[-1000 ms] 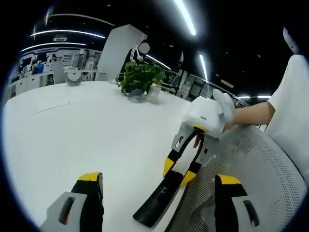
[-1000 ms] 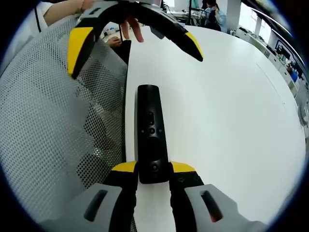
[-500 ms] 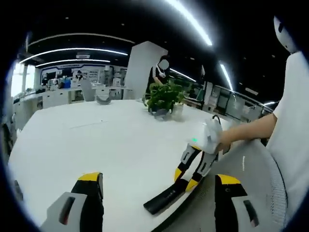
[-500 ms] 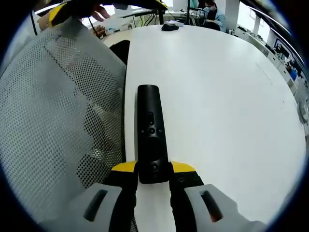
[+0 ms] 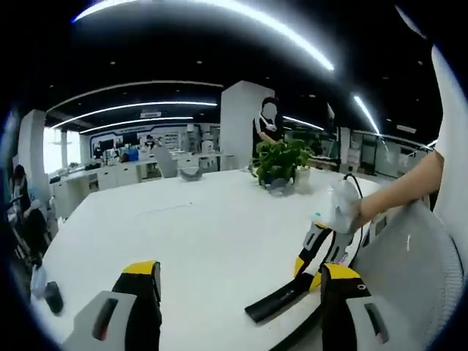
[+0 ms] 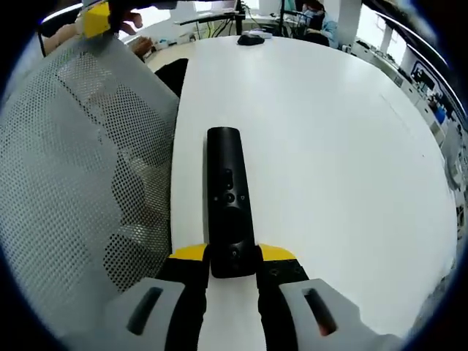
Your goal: Press the specified remote control buttons in sequence, fully releasing each button before pressing the next.
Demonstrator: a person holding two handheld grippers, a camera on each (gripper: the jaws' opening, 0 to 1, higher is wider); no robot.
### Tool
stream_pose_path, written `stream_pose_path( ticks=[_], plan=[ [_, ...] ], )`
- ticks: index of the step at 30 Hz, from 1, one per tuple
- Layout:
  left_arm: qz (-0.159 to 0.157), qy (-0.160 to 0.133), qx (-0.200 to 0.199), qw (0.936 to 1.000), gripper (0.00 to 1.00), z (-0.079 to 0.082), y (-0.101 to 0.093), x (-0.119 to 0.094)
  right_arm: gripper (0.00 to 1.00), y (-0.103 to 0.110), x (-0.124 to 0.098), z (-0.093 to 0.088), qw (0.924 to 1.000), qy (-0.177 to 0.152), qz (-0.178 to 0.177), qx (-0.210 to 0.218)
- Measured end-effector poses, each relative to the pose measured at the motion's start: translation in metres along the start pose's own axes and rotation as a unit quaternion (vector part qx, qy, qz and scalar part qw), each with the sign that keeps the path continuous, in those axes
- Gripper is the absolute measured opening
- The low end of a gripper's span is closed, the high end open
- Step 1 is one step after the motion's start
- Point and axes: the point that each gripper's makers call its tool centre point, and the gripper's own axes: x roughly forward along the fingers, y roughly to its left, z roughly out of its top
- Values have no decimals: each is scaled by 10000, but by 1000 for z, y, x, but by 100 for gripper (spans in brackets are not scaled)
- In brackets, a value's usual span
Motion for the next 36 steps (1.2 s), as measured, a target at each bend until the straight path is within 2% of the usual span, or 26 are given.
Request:
stream_pose_path(
  ticks=[1,3,7,10,11,14,15,17,19,22,25,26,28,30,32,33,34,35,36],
  plan=[
    [1,37,10,10000,94,-2,0,1,24,-6,-1,0,10000,-4,-8,30],
    [46,232,388,9990,93,-8,1,1,24,-21,-2,0,9998,18,-33,181],
    [106,294,383,9988,91,-10,2,0,24,-54,-2,-2,9991,95,-171,375],
    [585,9,238,9980,85,-2,20,-7,25,-77,-1,-4,9974,70,-264,664],
    [690,54,252,9973,85,-4,23,-8,25,-81,0,-3,9961,31,-282,834],
    [494,213,288,9981,90,-11,16,-5,25,-90,1,1,9931,-117,-137,1162],
    [374,310,409,9980,90,-13,12,-3,25,-97,0,0,9931,-76,-175,1159],
    [328,435,624,9966,89,-17,10,-1,25,-107,1,-4,9935,15,-306,1096],
    [335,468,543,9969,89,-19,11,-1,25,-115,-1,-4,9935,26,-315,1097],
    [327,166,256,9990,88,-10,14,-2,25,-122,-2,-6,9950,116,-292,945],
    [379,172,225,9989,89,-11,16,-3,25,-131,-2,-8,9959,196,-394,792],
    [369,237,251,9987,89,-13,15,-2,25,-133,-3,-7,9962,195,-404,742],
    [280,576,394,9972,89,-24,11,-1,29,-139,-3,-7,9957,174,-552,717],
    [286,685,469,9961,88,-28,11,1,39,-140,-6,-4,9934,29,-703,905],
    [291,664,425,9965,88,-27,12,0,46,-141,-18,5,9898,-289,-1098,866],
    [293,590,337,9973,88,-25,12,0,50,-142,-30,11,9846,-581,-1375,911],
    [294,550,290,9976,88,-24,13,0,55,-140,-39,16,9798,-815,-1495,1046],
    [295,558,274,9976,88,-25,12,0,62,-132,-56,24,9706,-1231,-1647,1251],
    [290,582,285,9975,88,-25,12,0,72,-127,-69,29,9634,-1492,-1753,1374]
  ],
)
